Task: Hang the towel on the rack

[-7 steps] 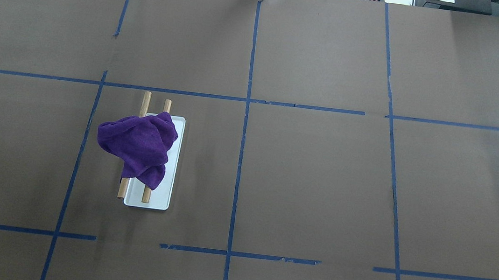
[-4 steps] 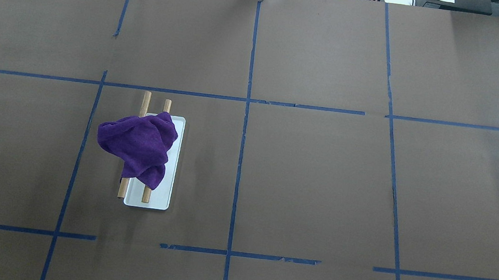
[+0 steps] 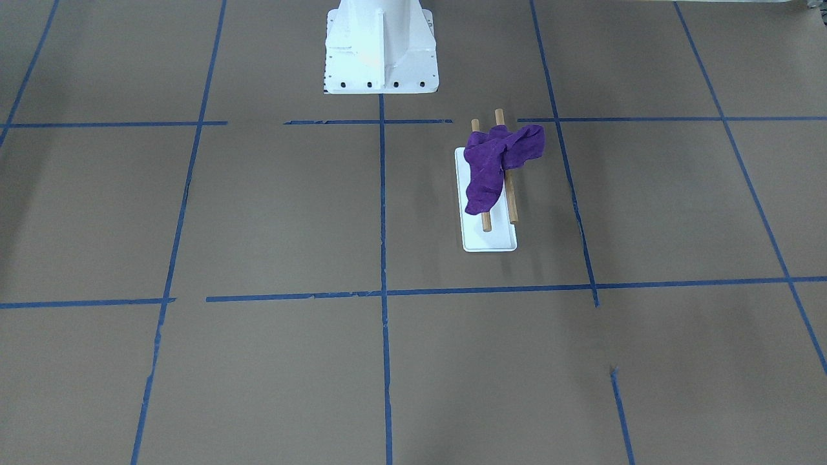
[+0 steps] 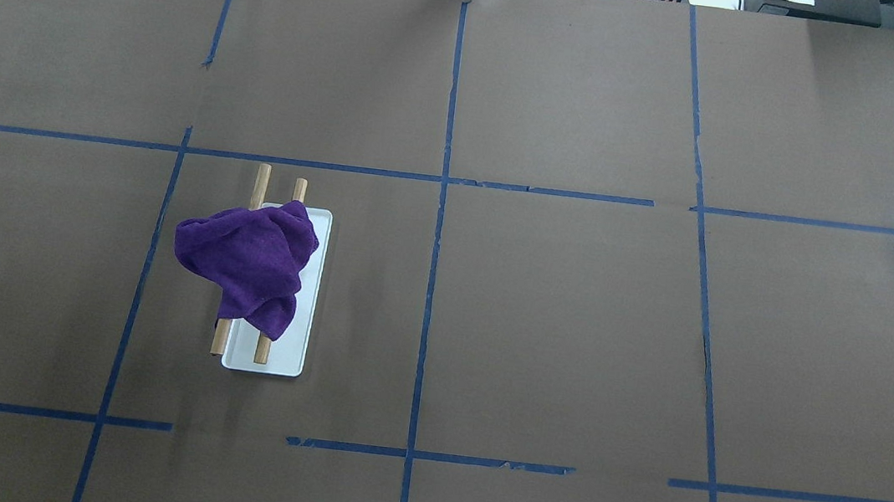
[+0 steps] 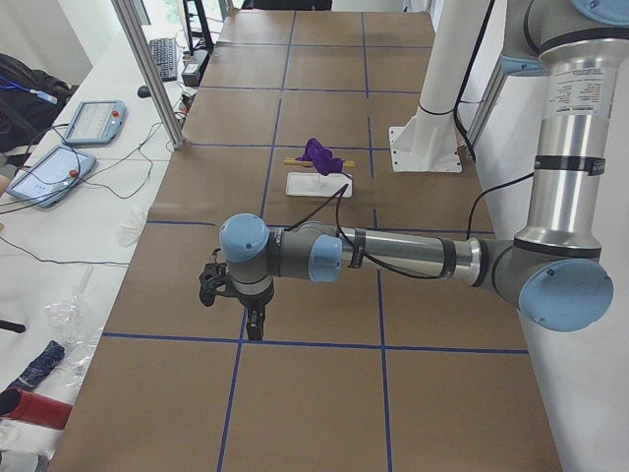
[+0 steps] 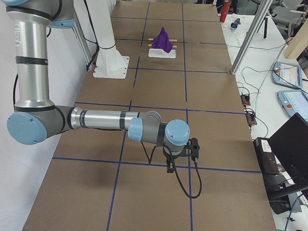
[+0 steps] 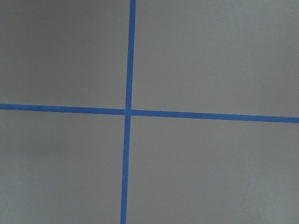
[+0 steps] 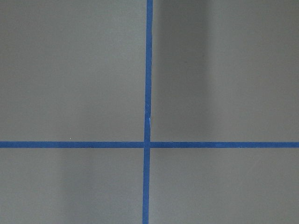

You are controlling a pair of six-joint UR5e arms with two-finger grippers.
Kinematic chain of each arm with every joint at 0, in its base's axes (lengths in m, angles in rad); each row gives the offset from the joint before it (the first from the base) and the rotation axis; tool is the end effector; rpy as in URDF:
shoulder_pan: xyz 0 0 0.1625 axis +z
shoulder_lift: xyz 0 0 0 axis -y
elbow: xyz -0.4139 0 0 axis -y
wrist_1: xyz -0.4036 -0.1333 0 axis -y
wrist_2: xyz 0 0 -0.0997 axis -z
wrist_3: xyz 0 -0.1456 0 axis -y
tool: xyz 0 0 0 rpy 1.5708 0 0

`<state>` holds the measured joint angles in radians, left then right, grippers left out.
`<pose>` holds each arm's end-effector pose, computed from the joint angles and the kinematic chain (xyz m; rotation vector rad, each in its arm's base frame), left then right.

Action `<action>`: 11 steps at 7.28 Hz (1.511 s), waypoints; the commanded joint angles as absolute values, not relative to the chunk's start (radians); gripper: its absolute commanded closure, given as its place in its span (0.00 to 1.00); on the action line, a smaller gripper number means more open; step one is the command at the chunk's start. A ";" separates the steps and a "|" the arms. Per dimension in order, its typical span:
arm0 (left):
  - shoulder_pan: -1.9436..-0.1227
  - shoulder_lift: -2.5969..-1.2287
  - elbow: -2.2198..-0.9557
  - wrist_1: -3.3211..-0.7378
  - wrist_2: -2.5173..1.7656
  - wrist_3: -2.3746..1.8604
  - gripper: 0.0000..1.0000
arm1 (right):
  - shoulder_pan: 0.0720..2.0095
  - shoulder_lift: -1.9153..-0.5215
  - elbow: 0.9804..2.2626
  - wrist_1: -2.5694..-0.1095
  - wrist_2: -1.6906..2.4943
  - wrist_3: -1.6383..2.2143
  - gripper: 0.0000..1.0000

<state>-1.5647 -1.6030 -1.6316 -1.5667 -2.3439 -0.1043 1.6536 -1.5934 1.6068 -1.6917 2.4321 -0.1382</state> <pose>-0.0284 -0.5239 0.6337 0.0417 0.7761 -0.0588 0.0627 -0.4796 0.6759 -0.0053 -0.8662 -0.0056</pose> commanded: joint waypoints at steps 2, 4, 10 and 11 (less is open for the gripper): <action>-1.565 -1.603 -1.641 -1.565 -2.344 -0.104 0.00 | 1.654 -1.592 1.598 -1.686 2.427 -0.137 0.00; -1.565 -1.605 -1.646 -1.565 -2.344 -0.104 0.00 | 1.654 -1.588 1.597 -1.684 2.425 -0.138 0.00; -1.565 -1.606 -1.646 -1.565 -2.344 -0.104 0.00 | 1.654 -1.583 1.562 -1.543 2.399 -0.060 0.00; -1.565 -1.606 -1.644 -1.565 -2.344 -0.104 0.00 | 1.654 -1.583 1.562 -1.543 2.401 -0.060 0.00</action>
